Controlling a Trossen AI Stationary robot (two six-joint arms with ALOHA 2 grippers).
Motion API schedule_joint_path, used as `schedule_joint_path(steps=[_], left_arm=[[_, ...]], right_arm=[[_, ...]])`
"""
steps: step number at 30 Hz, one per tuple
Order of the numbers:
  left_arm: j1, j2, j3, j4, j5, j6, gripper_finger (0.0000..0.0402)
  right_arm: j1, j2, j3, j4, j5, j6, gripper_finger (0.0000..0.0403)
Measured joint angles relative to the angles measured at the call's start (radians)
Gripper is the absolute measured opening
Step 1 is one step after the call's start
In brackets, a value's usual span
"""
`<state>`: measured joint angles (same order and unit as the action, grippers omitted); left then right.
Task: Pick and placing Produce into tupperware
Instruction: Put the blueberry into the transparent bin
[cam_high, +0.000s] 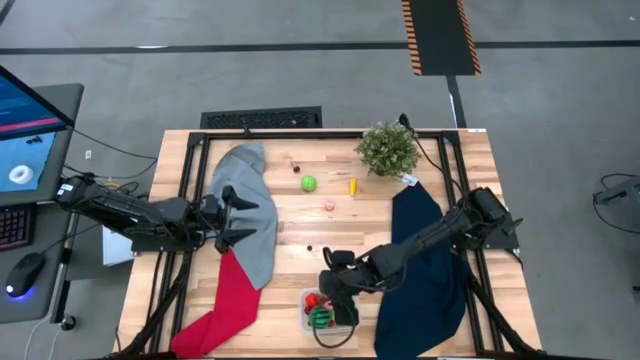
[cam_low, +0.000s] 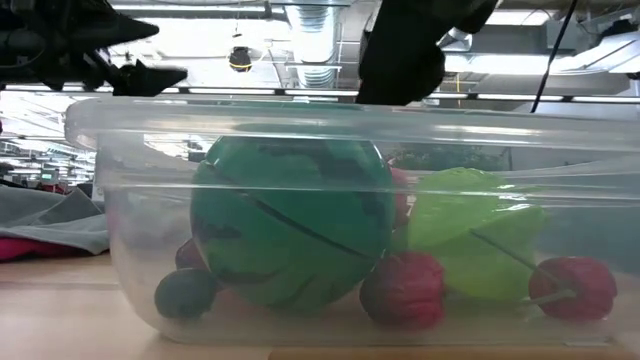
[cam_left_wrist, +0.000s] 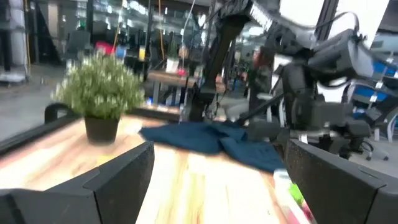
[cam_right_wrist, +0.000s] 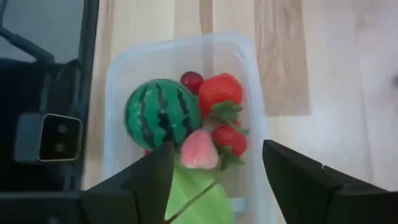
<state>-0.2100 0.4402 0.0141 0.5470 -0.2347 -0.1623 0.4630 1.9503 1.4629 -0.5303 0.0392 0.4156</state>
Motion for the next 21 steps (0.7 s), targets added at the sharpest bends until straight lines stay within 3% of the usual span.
schedule_joint_path(steps=[8, 14, 21], left_arm=[[0.0, 0.077, 0.075, -0.116, -0.081, -0.06, 0.0355], [0.0, 0.202, 0.151, -0.158, -0.084, -0.098, 0.0355], [0.003, 0.405, 0.287, -0.338, -0.029, -0.157, 0.0355]], right_arm=[[-0.025, -0.019, -0.001, 0.042, 0.101, -0.135, 0.027], [-0.011, -0.132, -0.035, 0.1, 0.179, -0.214, 0.027], [0.093, -0.319, -0.203, 0.184, 0.492, -0.242, 0.027]])
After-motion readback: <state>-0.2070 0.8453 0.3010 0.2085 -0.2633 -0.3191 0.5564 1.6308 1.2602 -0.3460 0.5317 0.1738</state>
